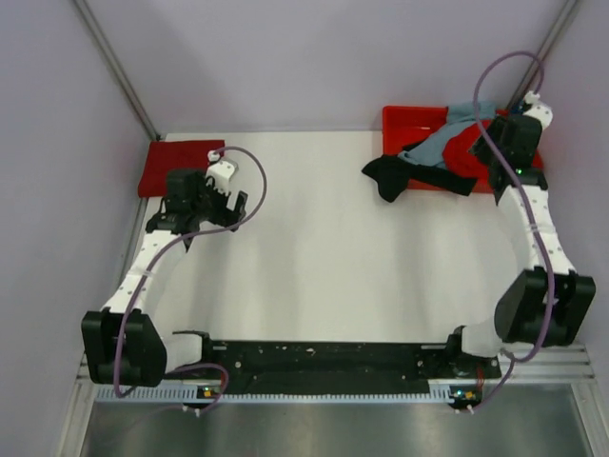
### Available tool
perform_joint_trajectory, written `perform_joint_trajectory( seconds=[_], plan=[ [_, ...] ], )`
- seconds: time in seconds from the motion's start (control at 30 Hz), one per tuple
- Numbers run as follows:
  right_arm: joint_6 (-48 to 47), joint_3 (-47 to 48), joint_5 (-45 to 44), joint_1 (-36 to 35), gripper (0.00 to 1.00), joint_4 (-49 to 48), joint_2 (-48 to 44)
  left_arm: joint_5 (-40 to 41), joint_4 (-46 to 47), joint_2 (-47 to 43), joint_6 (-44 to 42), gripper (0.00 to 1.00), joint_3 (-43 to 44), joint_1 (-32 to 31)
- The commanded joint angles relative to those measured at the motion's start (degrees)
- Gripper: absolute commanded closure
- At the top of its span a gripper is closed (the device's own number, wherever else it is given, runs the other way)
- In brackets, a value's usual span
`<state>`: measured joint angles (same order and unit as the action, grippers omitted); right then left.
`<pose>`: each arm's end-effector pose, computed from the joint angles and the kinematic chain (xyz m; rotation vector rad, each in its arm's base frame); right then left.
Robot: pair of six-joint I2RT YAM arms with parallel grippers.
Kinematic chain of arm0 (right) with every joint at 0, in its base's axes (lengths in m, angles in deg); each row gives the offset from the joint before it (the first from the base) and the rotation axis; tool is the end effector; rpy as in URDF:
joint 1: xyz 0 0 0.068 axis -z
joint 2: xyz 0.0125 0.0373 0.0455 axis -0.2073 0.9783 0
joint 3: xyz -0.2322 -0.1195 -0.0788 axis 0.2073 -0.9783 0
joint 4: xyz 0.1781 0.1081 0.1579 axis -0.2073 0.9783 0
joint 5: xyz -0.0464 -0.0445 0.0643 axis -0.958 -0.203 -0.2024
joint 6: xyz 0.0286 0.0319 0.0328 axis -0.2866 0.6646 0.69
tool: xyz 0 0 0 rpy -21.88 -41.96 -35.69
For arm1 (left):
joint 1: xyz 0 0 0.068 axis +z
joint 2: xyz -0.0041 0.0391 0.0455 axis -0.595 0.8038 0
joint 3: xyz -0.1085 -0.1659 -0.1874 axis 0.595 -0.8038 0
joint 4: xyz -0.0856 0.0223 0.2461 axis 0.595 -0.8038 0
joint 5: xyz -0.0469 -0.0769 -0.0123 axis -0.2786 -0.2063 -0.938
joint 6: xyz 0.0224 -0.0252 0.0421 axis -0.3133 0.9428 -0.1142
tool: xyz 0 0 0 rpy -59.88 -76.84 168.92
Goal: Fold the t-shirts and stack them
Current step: Grab crumpled tshirt from bin with the right arm
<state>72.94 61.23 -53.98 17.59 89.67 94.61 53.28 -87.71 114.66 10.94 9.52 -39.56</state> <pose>0.3124 -0.0362 0.3548 0.5558 1.8581 0.0376 0.2687 -0.0250 0.2909 0.5905 2.0393 -0.1557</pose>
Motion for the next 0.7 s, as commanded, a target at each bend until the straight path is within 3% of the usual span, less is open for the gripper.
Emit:
perform_joint_trajectory(
  seconds=[0.0,0.1,0.33,0.4,0.5,0.53,0.67],
  plan=[
    [0.0,16.3,0.1,4.8,0.5,6.9,15.0,-2.9,-5.2,4.3,-1.3,0.01,4.6,0.2],
    [-2.6,25.6,-2.1,5.0,0.42,9.0,24.5,-1.2,-6.3,7.7,-1.5,0.01,6.7,0.2],
    [-5.0,41.2,-1.3,5.1,0.39,14.5,42.7,-1.7,-8.7,14.2,-1.4,0.03,11.0,0.2],
    [-5.5,43.4,-1.4,5.1,0.55,16.5,44.8,-1.4,-9.1,14.9,-1.4,0.03,11.6,0.1],
    [-6.4,43.0,-3.8,5.0,0.94,16.5,43.2,-1.0,-9.2,15.5,-1.5,0.04,12.0,0.2],
    [-7.1,43.1,-4.8,5.1,1.0,16.5,42.1,-1.0,-9.3,15.5,-1.6,0.04,12.0,0.1],
    [-11.0,44.2,-9.6,5.0,1.0,16.3,36.4,-1.5,-9.7,14.8,-1.7,0.04,12.1,0.1]
  ],
)
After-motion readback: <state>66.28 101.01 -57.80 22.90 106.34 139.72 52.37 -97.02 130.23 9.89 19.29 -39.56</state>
